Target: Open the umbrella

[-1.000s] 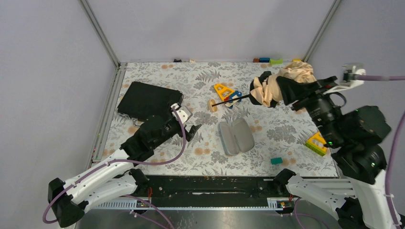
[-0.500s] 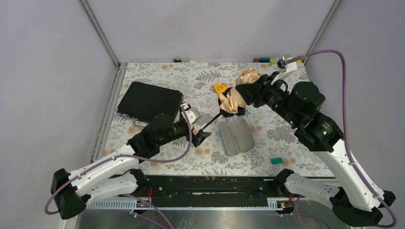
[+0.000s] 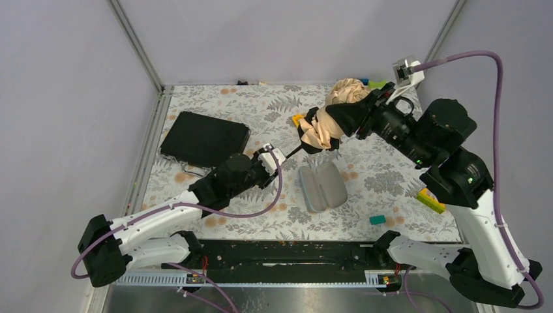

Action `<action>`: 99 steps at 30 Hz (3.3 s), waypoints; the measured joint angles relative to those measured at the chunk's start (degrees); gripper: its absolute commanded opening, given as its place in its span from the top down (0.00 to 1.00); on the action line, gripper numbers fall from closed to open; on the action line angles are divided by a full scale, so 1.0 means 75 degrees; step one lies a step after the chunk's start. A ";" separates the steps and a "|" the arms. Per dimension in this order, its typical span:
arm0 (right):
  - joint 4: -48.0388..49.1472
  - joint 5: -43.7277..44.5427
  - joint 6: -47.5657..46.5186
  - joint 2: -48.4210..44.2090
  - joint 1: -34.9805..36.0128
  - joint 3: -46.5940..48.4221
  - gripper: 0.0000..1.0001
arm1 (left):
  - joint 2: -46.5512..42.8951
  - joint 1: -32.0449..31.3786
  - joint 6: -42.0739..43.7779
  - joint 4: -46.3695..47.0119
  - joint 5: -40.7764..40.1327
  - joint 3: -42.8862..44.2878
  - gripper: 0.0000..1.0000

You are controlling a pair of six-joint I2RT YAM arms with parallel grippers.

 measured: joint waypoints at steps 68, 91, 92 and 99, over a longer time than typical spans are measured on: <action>0.5928 0.1276 0.1714 0.0058 0.1906 -0.5167 0.11 | -0.2285 -0.0294 -0.2681 -0.1460 -0.2116 0.0367 1.00; 0.5418 0.2681 0.1201 0.2433 0.2311 -0.2900 0.44 | -0.1728 -0.1078 -0.2040 -0.1527 -0.3590 0.0370 0.96; 0.5409 0.2713 0.1174 0.2471 0.2311 -0.2903 0.54 | -0.1687 -0.1180 -0.1935 -0.1547 -0.3777 0.0373 0.93; 0.6292 0.2358 0.1291 0.2168 0.2130 -0.3809 1.00 | -0.1920 -0.1469 -0.1323 -0.1582 -0.3518 0.0423 0.01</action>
